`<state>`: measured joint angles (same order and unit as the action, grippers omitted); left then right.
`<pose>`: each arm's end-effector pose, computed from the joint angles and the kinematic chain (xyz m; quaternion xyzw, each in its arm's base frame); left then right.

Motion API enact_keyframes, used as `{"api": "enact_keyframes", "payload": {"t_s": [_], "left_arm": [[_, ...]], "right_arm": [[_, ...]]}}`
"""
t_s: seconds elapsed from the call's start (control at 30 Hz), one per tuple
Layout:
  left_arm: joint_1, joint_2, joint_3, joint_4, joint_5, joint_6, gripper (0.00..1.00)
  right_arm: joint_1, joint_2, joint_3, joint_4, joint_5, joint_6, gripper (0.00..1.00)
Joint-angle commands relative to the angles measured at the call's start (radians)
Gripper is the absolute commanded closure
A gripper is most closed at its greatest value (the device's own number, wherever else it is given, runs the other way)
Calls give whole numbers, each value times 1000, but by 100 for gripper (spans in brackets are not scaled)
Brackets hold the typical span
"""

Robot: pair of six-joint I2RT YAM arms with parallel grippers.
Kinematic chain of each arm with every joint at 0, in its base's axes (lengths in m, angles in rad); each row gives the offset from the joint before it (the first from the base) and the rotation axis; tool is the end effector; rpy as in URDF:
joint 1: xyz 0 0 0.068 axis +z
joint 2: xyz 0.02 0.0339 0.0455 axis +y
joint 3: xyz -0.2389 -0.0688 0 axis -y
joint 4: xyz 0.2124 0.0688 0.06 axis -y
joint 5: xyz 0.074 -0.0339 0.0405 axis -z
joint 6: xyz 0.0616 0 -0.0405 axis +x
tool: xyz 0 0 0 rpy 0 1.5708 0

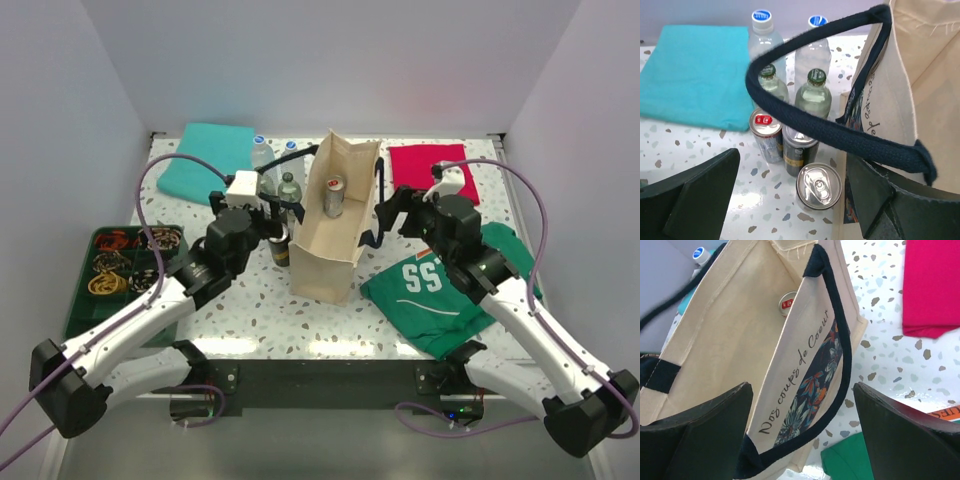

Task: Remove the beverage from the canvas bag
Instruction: Take out the drink from the canvas bag.

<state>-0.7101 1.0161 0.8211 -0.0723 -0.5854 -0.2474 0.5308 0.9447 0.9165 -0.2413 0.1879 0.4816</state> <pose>0.2004 -0.1274 0.3012 0.0042 0.7811 -0.0639 0.6212 0.1987 0.1033 0.3253 0.0373 0.7933 0.2271 0.5636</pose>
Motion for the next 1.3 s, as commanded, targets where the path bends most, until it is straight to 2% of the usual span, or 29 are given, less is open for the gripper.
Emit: {"api": "enact_keyframes", "payload": {"t_s": [0.0,0.17,0.2,0.27,0.37,0.63,0.77,0.83,0.93,1.03,1.13,1.27], "left_arm": [[-3,-42,90,-3,-7,51,7],[-3,-36,173,-21,74,82,4],[-3,-25,188,-27,103,94,4],[-3,-11,234,-46,122,100,4],[-3,7,276,-73,98,112,4],[-3,-63,256,-119,-125,94,0],[-3,-141,245,-121,-226,118,0],[-3,-160,245,-110,-223,138,0],[-3,-172,254,-90,-163,161,0],[-3,-128,286,-81,-44,177,0],[-3,-25,354,-96,116,197,0],[-3,195,492,-167,277,218,1]], "right_arm": [[3,28,31,50,-70,9,17],[3,126,76,14,-148,9,25],[3,140,79,16,-180,6,36],[1,163,82,20,-185,11,45],[3,166,67,45,-212,12,48],[3,141,50,43,-165,-5,49],[1,135,48,39,-148,-6,44],[3,137,48,36,-145,-6,42],[3,137,48,34,-137,-3,39],[3,134,48,30,-136,-1,37],[1,131,45,30,-127,-3,37],[3,124,38,31,-125,-8,46]]}}
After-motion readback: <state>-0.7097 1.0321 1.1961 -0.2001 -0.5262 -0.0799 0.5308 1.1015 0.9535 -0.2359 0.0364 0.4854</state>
